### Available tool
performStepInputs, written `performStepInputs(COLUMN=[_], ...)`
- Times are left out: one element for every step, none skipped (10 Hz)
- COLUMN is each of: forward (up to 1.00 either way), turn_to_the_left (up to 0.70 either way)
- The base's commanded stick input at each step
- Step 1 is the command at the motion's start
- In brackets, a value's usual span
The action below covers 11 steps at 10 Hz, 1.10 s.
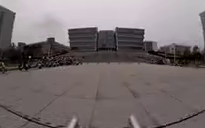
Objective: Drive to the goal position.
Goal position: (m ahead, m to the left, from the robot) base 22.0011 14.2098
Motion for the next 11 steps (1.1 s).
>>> performStepInputs(forward=[1.00,1.00,1.00,1.00,1.00,1.00,1.00,1.00,1.00,1.00,1.00], turn_to_the_left=[0.03,0.00,0.00,0.00,0.00,0.06,0.25,0.27,0.00,0.00,0.00])
